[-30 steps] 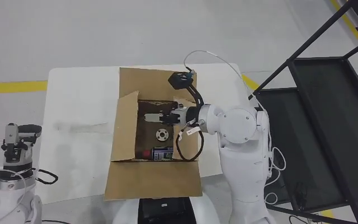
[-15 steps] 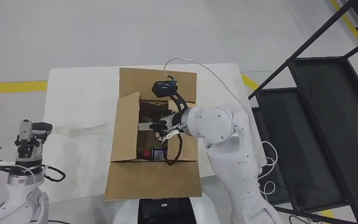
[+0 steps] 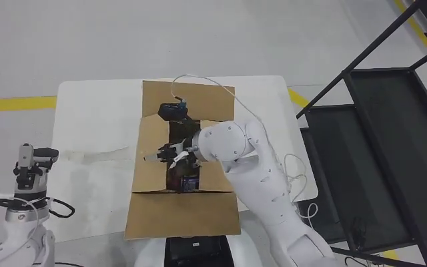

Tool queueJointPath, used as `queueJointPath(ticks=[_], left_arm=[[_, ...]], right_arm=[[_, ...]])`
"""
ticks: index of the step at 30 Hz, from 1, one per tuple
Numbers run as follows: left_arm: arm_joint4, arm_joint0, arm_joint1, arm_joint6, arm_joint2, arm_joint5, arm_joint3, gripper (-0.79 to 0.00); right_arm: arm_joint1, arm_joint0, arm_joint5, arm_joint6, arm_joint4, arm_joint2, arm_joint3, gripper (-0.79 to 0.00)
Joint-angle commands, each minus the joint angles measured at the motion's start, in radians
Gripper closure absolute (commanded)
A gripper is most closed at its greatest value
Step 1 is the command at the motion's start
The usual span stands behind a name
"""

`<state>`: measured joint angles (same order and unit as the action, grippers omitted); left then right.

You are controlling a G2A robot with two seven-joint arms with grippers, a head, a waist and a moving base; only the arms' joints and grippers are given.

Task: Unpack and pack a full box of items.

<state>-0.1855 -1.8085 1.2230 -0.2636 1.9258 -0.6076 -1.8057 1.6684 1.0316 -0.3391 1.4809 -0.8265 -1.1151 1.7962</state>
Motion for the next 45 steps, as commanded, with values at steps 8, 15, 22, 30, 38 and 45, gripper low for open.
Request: queueJointPath(ticks=[8,15,22,30,38,45], left_arm=[[-0.009,0.0,0.002,-0.008,0.004,-0.003,0.003,-0.785],[-0.02,0.002,0.002,-0.012,0.019,-0.004,0.014,-0.785],[-0.03,-0.002,0.004,-0.012,0.029,-0.005,0.015,-0.785],[-0.038,-0.006,0.005,-0.007,0.046,-0.004,0.021,-0.785],[-0.053,-0.008,0.006,-0.001,0.076,0.001,0.032,-0.785],[-0.075,-0.02,0.007,0.007,0.123,-0.002,0.044,-0.785]], right_arm=[[-0.006,-0.025,-0.05,-0.05,0.025,0.015,-0.078,0.0],[-0.009,-0.078,-0.058,-0.058,0.101,0.034,-0.104,0.0],[-0.014,-0.149,-0.057,-0.057,0.152,0.055,-0.143,0.0],[-0.003,-0.249,-0.036,-0.106,0.27,0.094,-0.212,0.0],[0.019,-0.347,0.032,-0.181,0.401,0.163,-0.329,0.0],[0.043,-0.407,0.077,-0.295,0.465,0.23,-0.439,0.0]])
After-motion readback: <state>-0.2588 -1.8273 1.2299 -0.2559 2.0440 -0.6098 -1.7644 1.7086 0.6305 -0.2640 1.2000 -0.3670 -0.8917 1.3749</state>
